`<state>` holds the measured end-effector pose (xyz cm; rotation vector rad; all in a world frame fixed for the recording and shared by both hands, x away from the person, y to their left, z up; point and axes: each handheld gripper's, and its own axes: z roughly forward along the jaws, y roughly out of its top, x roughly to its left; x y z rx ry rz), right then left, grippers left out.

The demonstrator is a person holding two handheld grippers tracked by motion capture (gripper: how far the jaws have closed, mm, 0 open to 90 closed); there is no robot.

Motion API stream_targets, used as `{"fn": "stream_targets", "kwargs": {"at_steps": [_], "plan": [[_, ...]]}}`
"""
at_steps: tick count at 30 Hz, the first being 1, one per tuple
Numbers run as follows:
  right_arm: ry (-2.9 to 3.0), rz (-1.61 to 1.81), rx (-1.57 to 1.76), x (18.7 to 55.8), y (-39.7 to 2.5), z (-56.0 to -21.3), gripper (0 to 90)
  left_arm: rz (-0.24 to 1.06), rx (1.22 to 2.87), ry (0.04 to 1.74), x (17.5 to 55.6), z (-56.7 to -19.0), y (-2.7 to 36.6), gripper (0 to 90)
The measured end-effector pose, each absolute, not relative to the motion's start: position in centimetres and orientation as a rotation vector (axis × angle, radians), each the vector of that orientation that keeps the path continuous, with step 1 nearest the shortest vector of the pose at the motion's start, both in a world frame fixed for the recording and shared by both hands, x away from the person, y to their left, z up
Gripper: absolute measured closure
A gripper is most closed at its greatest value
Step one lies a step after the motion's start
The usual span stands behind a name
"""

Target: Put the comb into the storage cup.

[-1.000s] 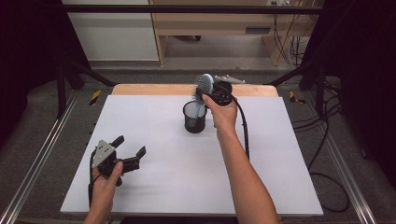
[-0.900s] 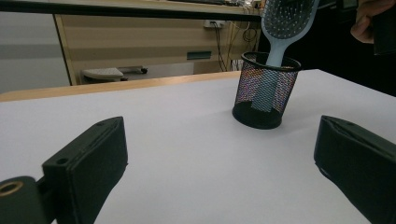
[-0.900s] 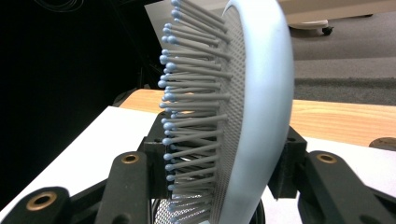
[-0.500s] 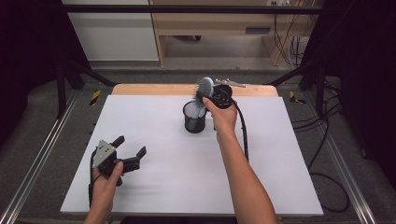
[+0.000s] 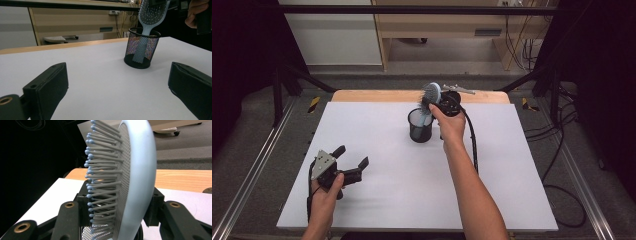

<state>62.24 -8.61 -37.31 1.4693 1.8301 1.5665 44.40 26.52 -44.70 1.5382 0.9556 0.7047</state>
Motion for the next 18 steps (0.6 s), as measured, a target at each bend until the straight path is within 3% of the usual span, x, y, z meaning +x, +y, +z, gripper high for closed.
{"fn": "stream_targets", "kwargs": {"at_steps": [18], "plan": [[1.799, 1.605, 1.524, 62.7, -9.6, -37.9, 50.4, 0.707, 1.548, 0.954, 44.4, -44.7, 26.5, 3.0]]}}
